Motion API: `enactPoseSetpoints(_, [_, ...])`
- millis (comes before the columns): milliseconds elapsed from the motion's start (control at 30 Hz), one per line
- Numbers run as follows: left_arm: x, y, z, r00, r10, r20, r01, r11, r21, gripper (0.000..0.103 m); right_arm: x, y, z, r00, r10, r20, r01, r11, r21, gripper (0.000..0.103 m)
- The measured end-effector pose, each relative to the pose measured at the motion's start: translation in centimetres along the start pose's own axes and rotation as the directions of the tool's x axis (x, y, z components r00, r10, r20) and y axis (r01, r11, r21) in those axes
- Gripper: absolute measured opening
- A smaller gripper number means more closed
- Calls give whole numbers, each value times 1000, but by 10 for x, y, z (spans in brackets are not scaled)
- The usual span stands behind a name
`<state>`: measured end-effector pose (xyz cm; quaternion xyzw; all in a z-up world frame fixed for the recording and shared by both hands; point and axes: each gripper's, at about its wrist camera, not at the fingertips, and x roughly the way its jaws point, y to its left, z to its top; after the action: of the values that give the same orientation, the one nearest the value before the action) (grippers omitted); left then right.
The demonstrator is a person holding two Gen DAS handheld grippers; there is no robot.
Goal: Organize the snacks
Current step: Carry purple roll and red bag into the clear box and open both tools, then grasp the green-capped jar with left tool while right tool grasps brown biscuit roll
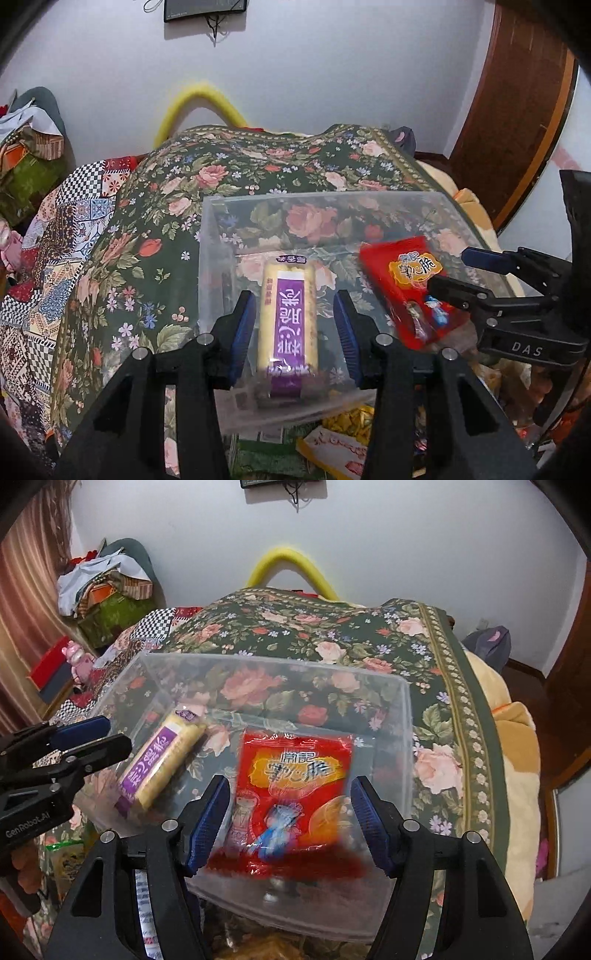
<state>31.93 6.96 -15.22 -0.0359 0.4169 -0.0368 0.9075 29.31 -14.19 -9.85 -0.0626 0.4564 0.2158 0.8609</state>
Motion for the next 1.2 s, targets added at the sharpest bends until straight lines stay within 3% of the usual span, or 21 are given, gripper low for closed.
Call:
enactPoseSetpoints(267, [-65, -5, -5, 994, 7, 111, -11, 999, 34, 44, -55, -8, -6, 994, -13, 106, 14, 1000, -12, 65])
enactPoseSetpoints(500, [-113, -8, -31, 988, -2, 156, -5, 999, 44, 45, -103, -24, -25, 986, -8, 167, 3, 1000, 25, 66])
enactPoseSetpoints(800, [-124, -3, -89, 995, 22, 96, -24, 1000, 14, 46, -126, -44, -74, 986, -52, 155, 43, 997, 64, 66])
enactPoseSetpoints(1200, [-101, 6, -151, 1000, -3, -25, 1, 998, -61, 46, -92, -71, -138, 999, -49, 0, 48, 986, 160, 66])
